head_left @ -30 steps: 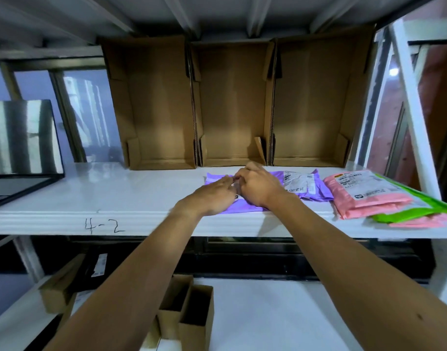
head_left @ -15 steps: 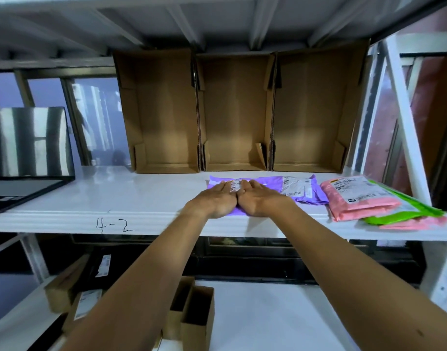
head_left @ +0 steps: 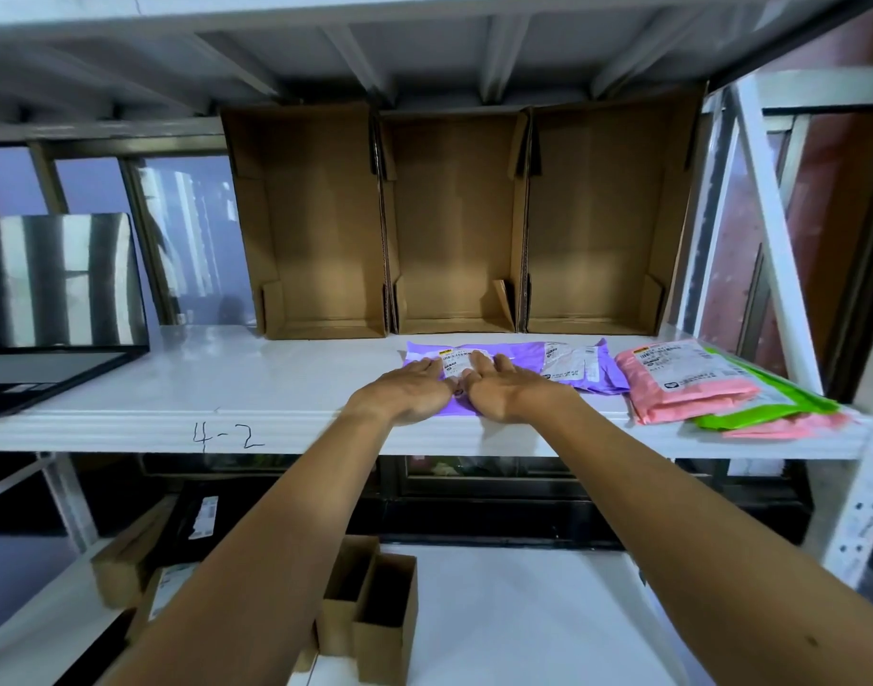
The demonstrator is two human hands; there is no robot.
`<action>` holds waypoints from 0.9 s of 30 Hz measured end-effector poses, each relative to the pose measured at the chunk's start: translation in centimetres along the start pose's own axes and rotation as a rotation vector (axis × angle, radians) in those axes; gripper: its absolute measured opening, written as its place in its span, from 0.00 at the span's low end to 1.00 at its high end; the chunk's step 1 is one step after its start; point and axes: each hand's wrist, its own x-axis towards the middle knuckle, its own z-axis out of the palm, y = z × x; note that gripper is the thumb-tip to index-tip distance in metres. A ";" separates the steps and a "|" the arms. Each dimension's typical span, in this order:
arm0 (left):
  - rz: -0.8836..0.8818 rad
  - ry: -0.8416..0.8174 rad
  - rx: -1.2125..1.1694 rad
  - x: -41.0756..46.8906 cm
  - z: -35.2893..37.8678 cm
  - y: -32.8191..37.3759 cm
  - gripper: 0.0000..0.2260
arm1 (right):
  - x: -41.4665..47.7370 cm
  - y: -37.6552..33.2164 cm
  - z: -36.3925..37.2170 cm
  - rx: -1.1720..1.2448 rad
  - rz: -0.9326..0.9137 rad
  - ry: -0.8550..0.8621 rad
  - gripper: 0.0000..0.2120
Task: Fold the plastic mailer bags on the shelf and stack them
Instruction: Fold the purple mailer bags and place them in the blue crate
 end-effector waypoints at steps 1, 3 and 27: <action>-0.001 0.005 -0.009 -0.1 0.0 0.0 0.28 | 0.1 0.1 0.1 -0.012 -0.010 -0.004 0.30; -0.019 0.003 -0.024 -0.2 -0.2 0.0 0.27 | 0.0 0.2 0.1 0.037 0.006 0.007 0.29; -0.244 0.246 -0.184 -1.0 0.2 -0.4 0.30 | -1.3 1.4 -0.5 0.564 0.061 0.361 0.27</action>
